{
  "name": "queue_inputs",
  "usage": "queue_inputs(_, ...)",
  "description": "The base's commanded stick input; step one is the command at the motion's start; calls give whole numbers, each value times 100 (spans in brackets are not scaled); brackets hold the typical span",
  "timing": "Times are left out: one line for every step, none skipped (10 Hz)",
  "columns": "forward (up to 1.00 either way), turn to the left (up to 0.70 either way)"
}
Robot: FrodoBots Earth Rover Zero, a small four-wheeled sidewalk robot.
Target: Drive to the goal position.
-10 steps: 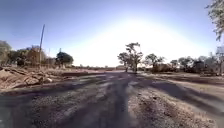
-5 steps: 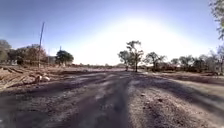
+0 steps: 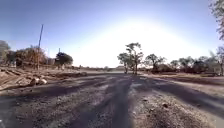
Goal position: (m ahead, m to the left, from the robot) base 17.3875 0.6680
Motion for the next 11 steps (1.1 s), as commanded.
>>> queue_inputs(50,0)
queue_inputs(50,0)
queue_inputs(50,0)
queue_inputs(50,0)
queue_inputs(50,0)
queue_inputs(50,0)
queue_inputs(50,0)
queue_inputs(50,0)
queue_inputs(50,0)
queue_inputs(50,0)
queue_inputs(50,0)
